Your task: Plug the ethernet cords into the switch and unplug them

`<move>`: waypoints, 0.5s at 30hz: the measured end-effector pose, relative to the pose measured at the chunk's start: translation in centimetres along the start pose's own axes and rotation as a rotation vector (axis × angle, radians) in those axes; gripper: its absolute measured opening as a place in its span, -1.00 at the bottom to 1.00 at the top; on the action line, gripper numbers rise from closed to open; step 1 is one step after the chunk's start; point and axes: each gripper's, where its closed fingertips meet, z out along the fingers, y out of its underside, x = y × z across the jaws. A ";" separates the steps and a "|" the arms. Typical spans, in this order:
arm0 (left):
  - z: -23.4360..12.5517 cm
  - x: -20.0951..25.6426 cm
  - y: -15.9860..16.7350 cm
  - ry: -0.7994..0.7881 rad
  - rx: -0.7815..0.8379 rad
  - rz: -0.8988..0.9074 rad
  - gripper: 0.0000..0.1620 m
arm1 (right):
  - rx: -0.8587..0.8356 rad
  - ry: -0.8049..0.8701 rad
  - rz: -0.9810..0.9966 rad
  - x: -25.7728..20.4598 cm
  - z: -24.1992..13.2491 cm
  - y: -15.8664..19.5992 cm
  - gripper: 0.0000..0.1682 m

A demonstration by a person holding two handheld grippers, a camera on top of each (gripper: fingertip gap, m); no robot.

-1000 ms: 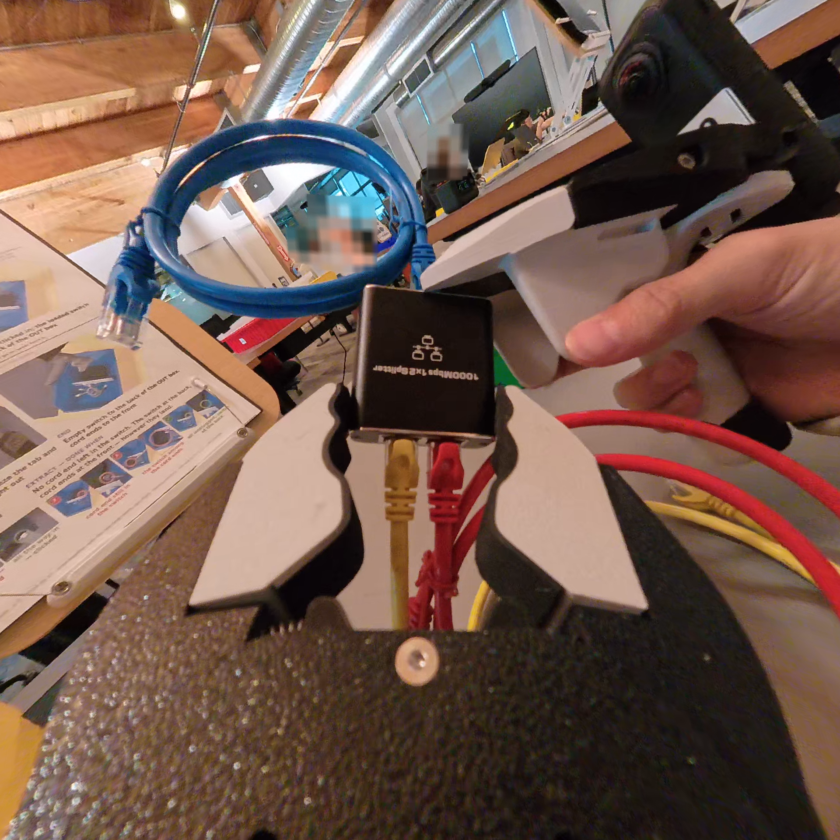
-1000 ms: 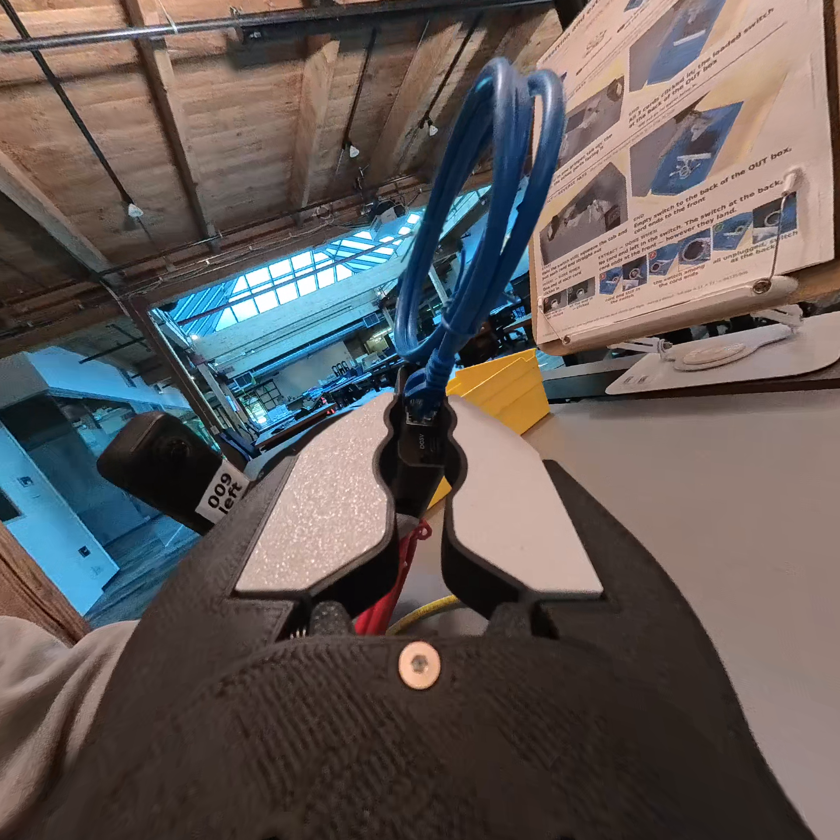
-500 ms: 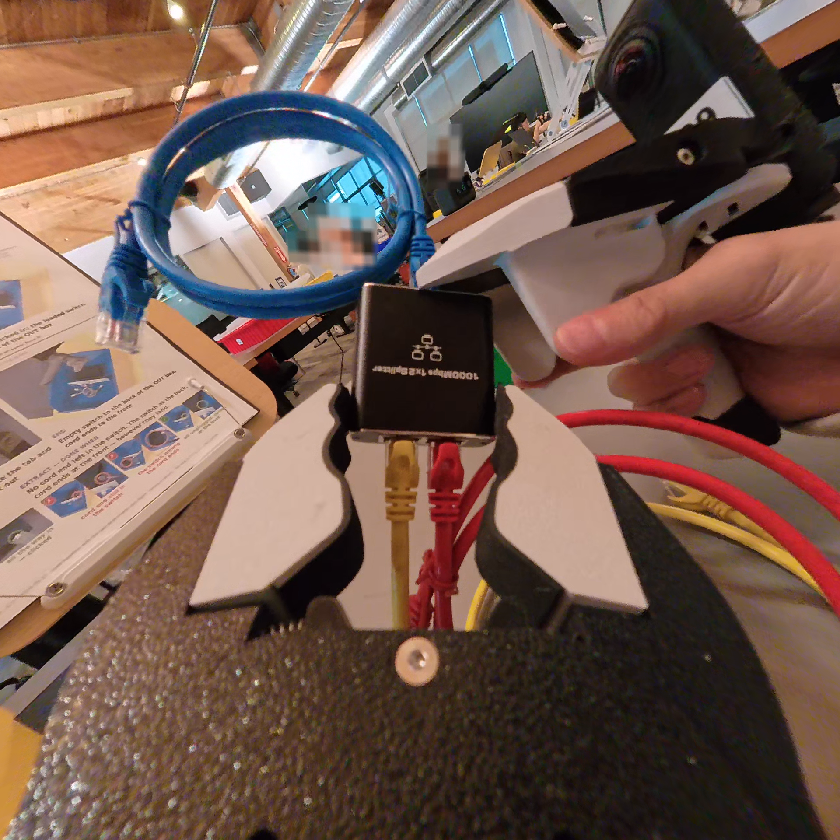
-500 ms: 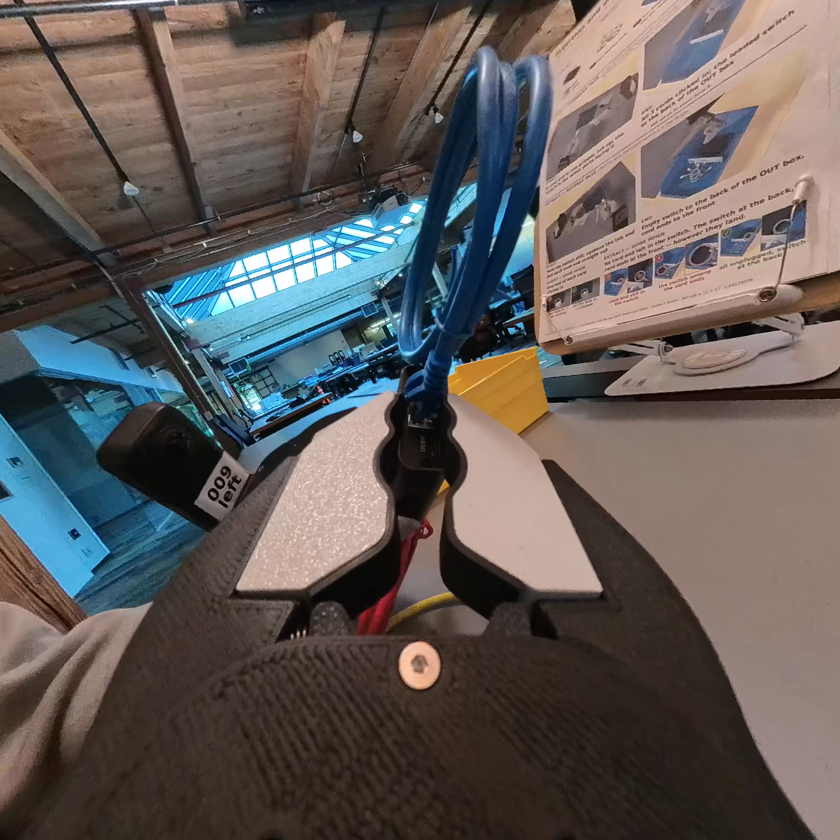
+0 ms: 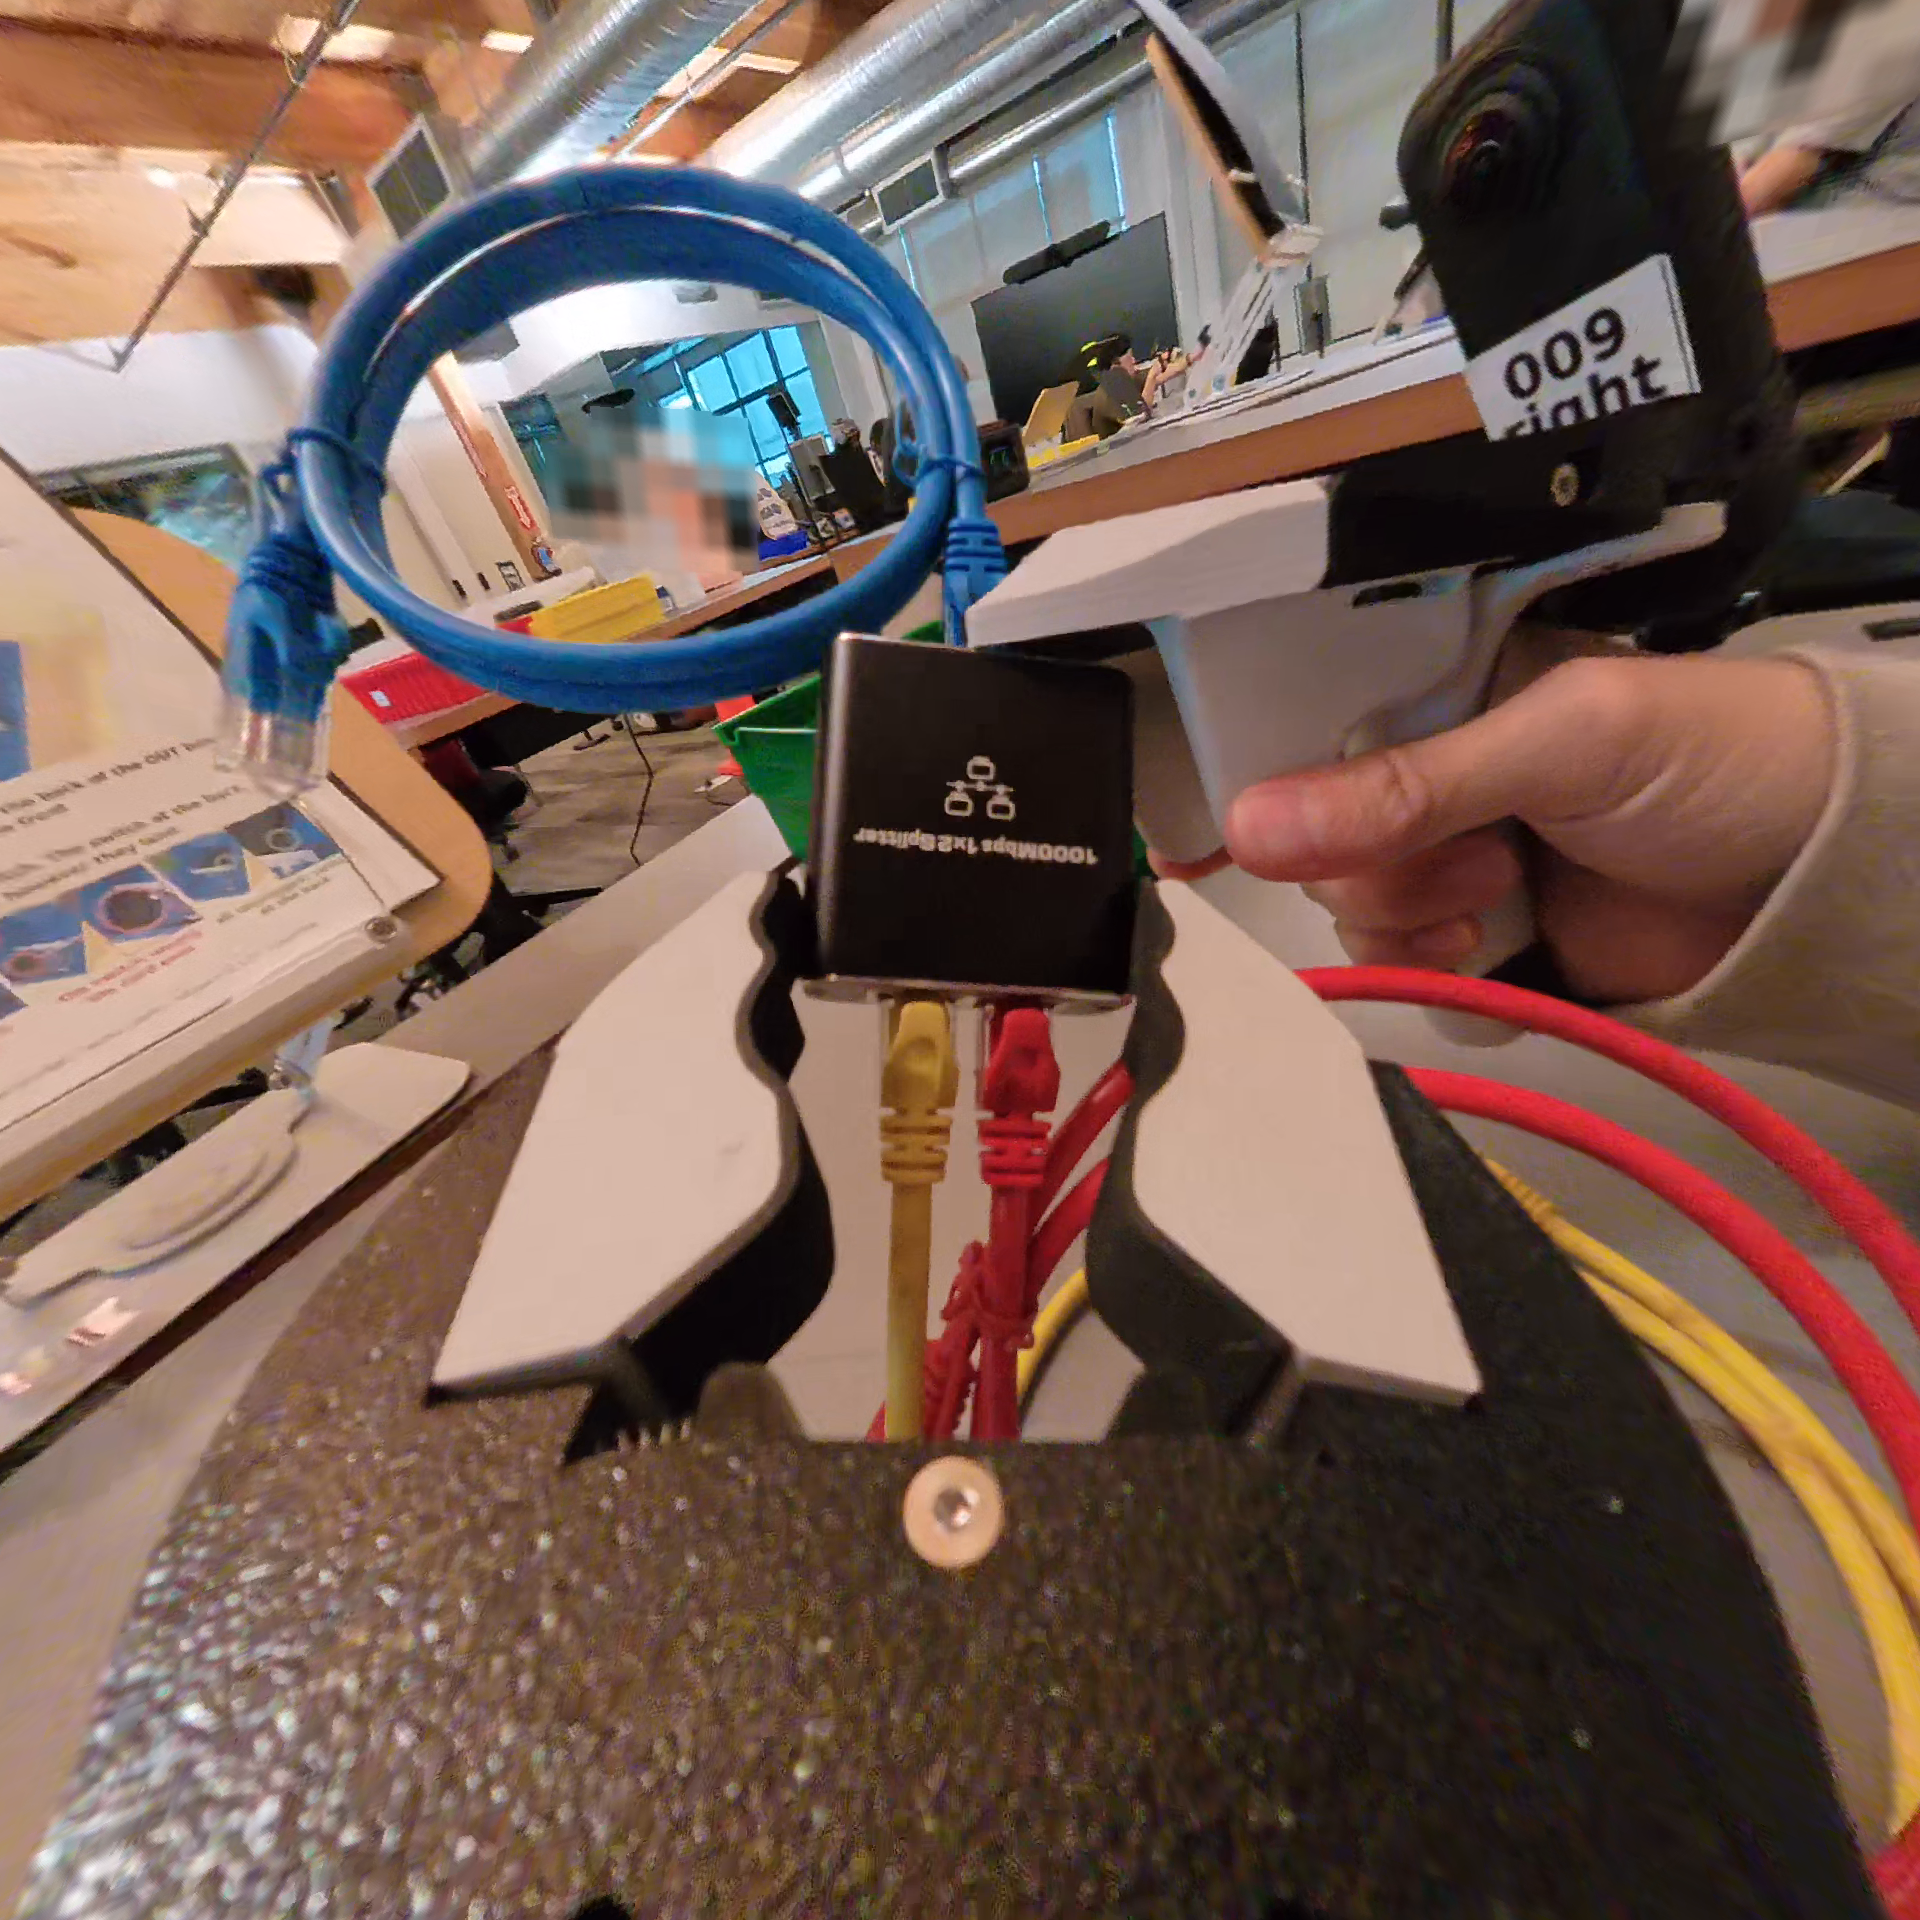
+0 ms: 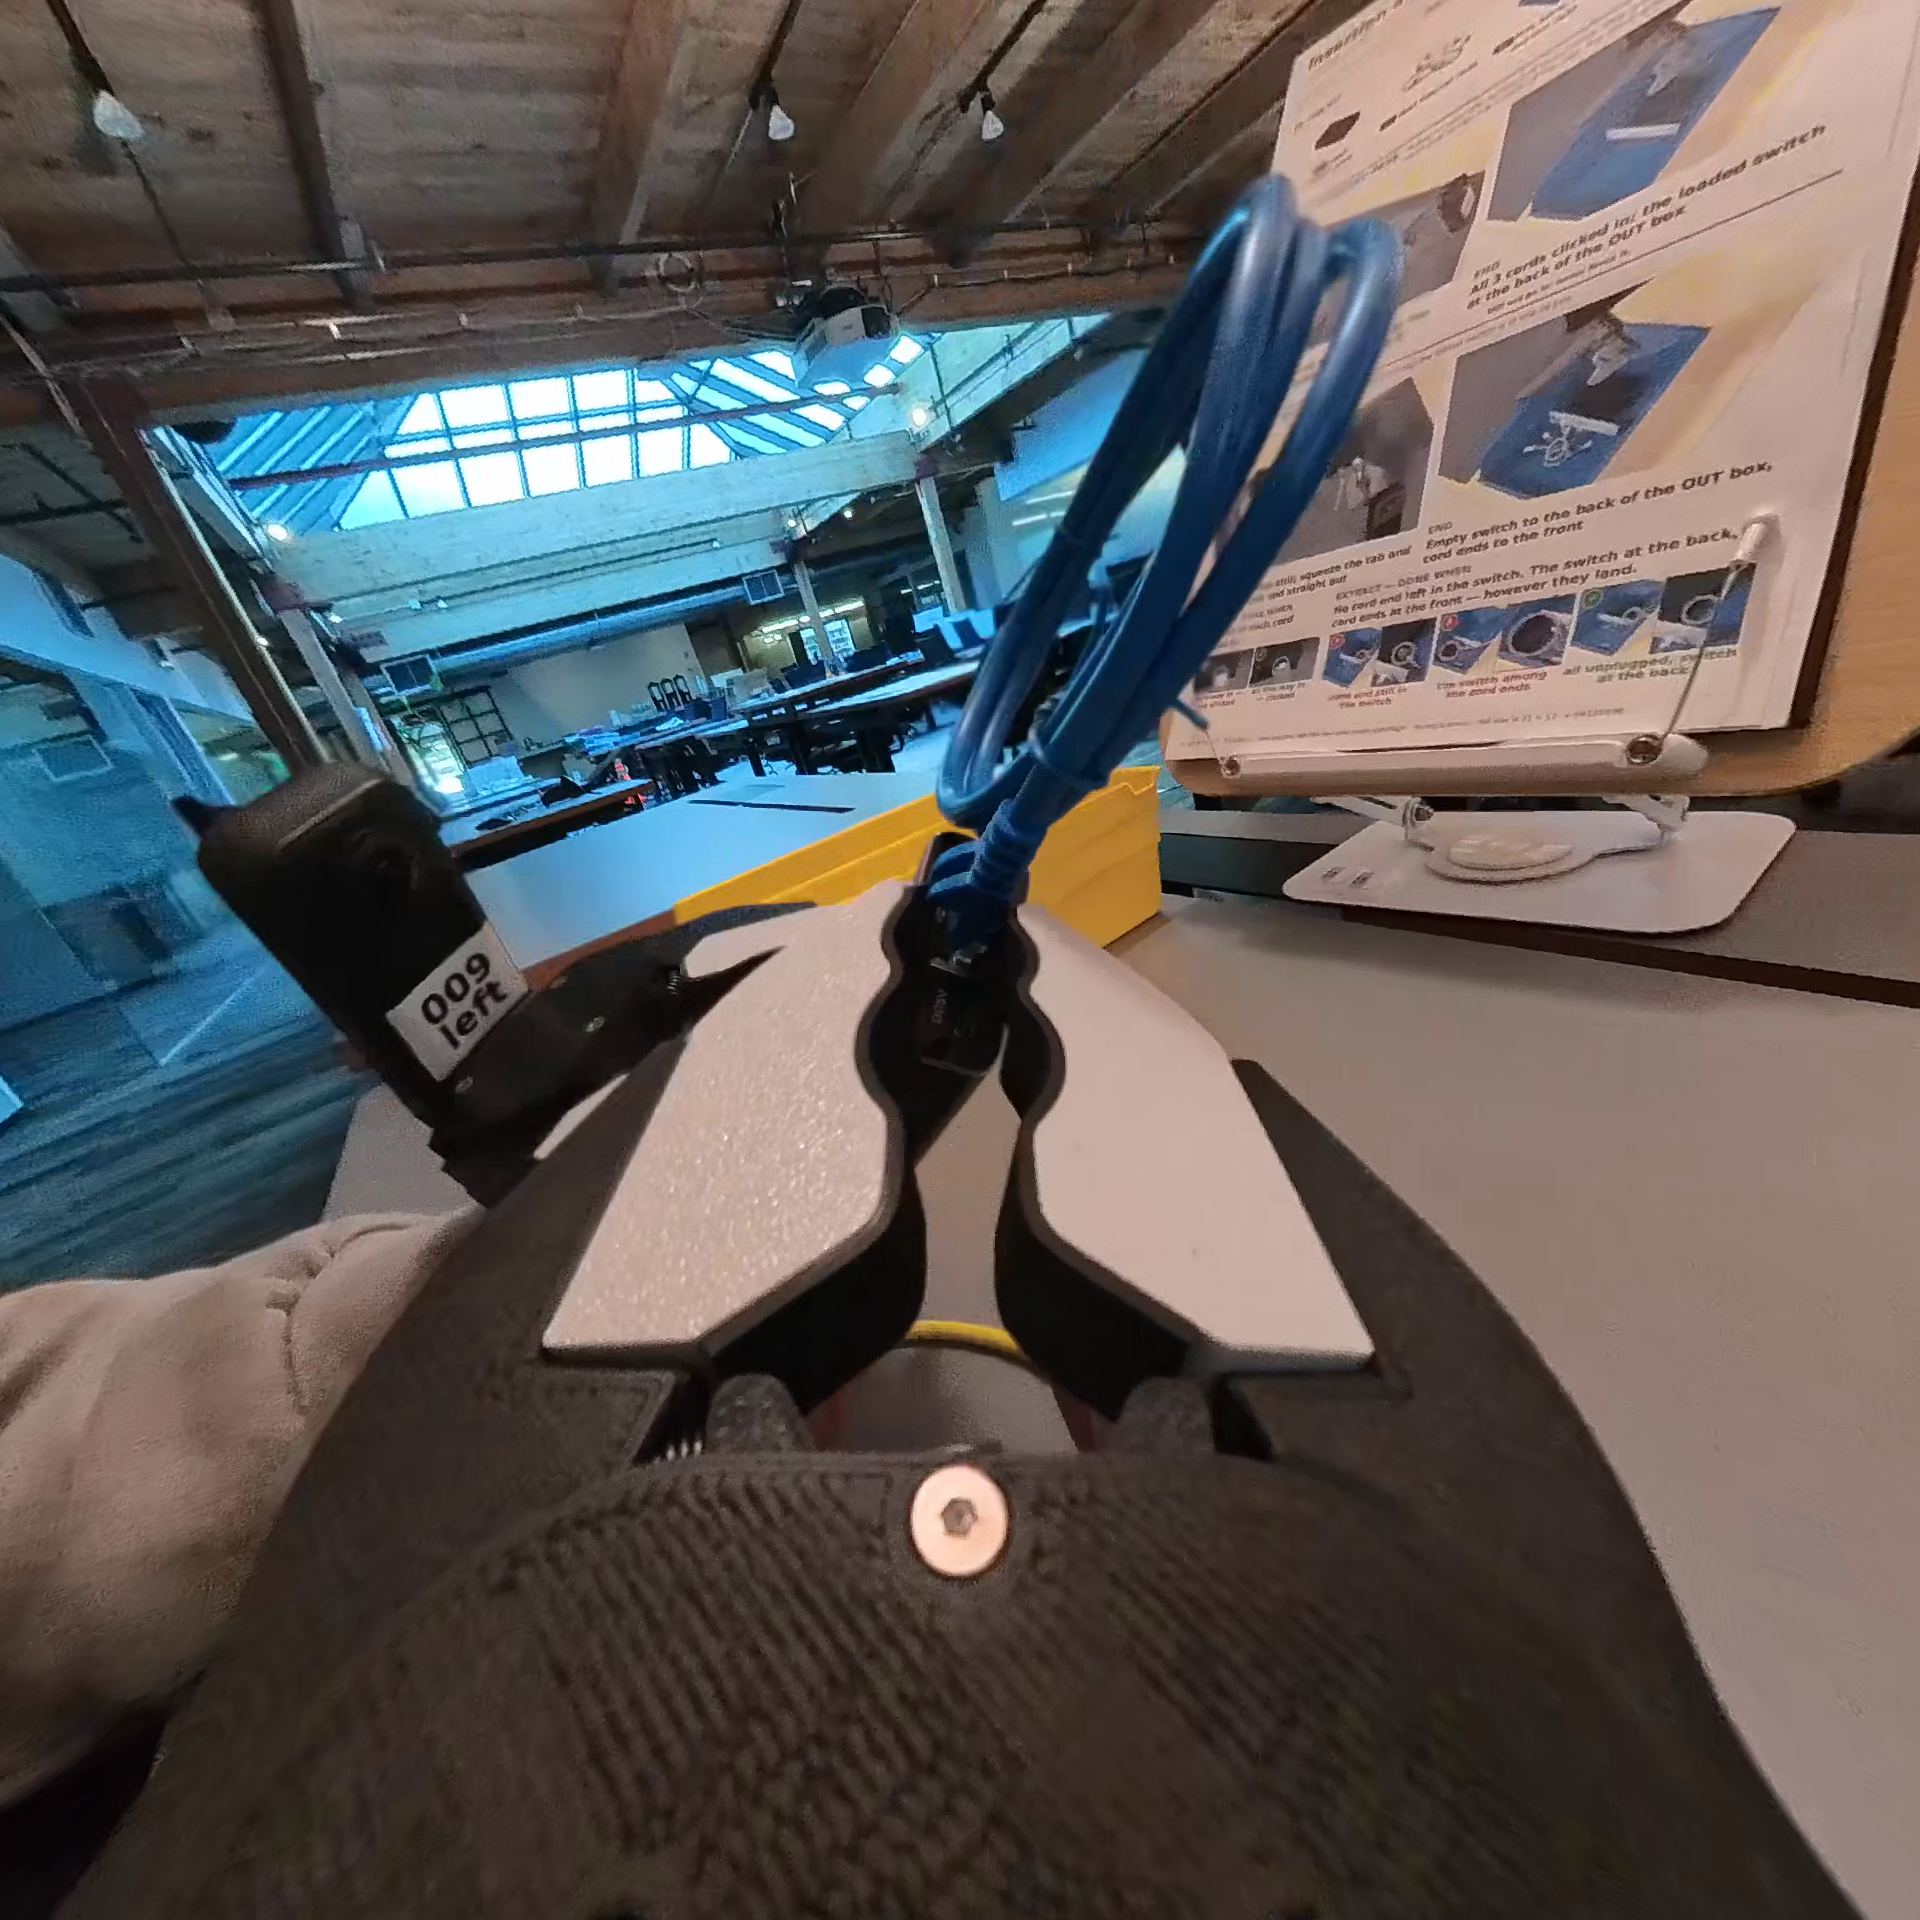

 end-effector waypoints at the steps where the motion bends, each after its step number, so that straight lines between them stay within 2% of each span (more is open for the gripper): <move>1: 0.0 0.0 0.1 0.007 0.001 -0.024 -0.25 | -0.013 0.004 -0.014 0.1 0.1 0.1 -0.83; 9: 0.3 0.5 0.8 0.117 -0.007 -0.227 -0.25 | -0.077 0.052 -0.151 0.9 0.0 0.5 -0.85; 15: 0.3 0.5 0.9 0.129 -0.013 -0.244 -0.25 | -0.126 0.071 -0.244 0.9 0.1 0.6 -0.85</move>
